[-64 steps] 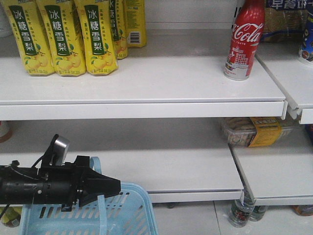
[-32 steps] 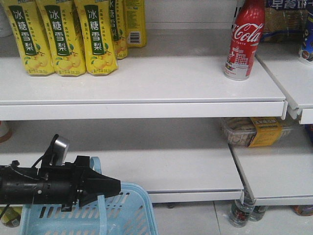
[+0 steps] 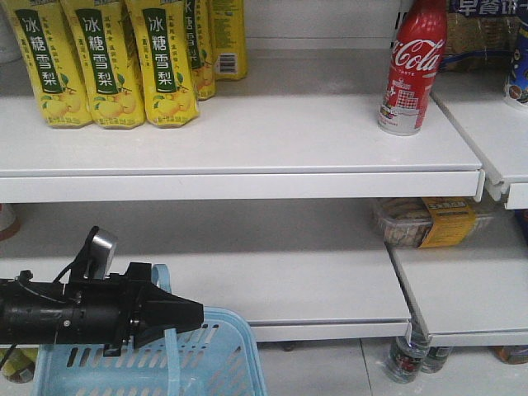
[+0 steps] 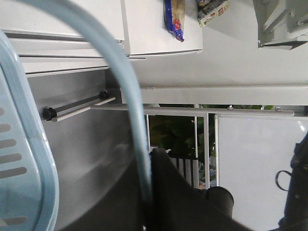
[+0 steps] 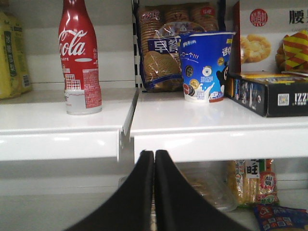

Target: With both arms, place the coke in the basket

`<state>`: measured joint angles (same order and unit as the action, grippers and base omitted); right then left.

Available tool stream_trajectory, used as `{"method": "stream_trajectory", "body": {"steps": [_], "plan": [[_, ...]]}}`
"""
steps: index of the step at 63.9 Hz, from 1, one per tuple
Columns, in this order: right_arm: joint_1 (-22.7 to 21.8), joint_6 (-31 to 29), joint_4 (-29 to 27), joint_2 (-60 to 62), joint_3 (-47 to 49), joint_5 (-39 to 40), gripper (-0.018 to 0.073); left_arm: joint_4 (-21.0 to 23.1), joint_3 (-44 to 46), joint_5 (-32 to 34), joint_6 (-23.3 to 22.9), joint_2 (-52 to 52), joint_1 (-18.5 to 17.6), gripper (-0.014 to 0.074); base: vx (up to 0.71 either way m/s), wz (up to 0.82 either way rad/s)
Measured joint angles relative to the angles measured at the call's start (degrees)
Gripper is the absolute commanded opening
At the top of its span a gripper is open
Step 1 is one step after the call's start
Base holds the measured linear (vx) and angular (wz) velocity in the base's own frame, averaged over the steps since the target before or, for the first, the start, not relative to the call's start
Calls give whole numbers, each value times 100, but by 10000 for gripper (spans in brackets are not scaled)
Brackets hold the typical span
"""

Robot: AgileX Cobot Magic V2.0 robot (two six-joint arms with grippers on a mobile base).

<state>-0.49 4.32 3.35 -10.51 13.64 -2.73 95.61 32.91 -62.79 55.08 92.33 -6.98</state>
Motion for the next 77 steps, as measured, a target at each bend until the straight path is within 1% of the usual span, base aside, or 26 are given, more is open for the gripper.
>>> {"method": "stream_trajectory", "body": {"steps": [9, 18, 27, 38, 47, 51, 58, 65, 77], "plan": [[0, 0, 39, -895, 676, -371, -10, 0, 0, 0, 0, 0, 0, -6, 0, 0], [0, 6, 52, -1604, 1005, -711, -10, 0, 0, 0, 0, 0, 0, -6, 0, 0], [0, 21, 44, -2006, 1030, -722, -10, 0, 0, 0, 0, 0, 0, -6, 0, 0], [0, 24, -147, -2198, 1033, -575, -7, 0, 0, 0, 0, 0, 0, -6, 0, 0], [0, 24, -147, -2202, 1037, -452, 22, 0, 0, 0, 0, 0, 0, -6, 0, 0], [0, 24, -147, -2202, 1039, -424, 50, 0, 0, 0, 0, 0, 0, -6, 0, 0], [0, 24, -141, -2202, 1039, -424, 125, 0, 0, 0, 0, 0, 0, -6, 0, 0], [0, 24, -125, -2202, 1039, -419, 232, 0, 0, 0, 0, 0, 0, -6, 0, 0], [0, 24, -92, -2202, 1039, -419, 449, 0, 0, 0, 0, 0, 0, -6, 0, 0]]}}
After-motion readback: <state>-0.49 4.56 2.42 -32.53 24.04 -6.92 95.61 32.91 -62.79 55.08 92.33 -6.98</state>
